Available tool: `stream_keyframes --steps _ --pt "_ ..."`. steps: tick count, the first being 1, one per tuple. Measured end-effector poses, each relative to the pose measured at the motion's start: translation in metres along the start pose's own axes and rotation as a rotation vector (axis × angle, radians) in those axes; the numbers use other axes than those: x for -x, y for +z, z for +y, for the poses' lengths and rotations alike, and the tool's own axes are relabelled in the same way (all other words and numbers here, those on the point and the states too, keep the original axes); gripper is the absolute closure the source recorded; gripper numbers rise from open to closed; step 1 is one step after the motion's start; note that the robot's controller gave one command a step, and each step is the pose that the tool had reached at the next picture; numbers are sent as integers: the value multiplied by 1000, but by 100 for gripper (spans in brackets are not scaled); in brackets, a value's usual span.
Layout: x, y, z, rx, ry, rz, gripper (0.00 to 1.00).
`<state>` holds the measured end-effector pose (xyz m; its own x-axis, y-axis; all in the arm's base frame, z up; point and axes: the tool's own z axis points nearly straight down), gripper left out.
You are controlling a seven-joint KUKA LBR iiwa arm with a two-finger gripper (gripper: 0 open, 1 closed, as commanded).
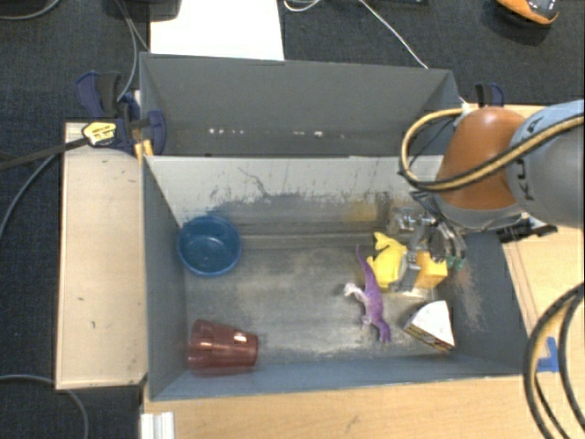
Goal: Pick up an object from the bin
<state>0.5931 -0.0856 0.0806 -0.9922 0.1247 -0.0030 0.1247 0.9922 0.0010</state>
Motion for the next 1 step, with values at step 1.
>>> stream_keyframes --steps 1 --pt "0 29 1 0 10 4 0"
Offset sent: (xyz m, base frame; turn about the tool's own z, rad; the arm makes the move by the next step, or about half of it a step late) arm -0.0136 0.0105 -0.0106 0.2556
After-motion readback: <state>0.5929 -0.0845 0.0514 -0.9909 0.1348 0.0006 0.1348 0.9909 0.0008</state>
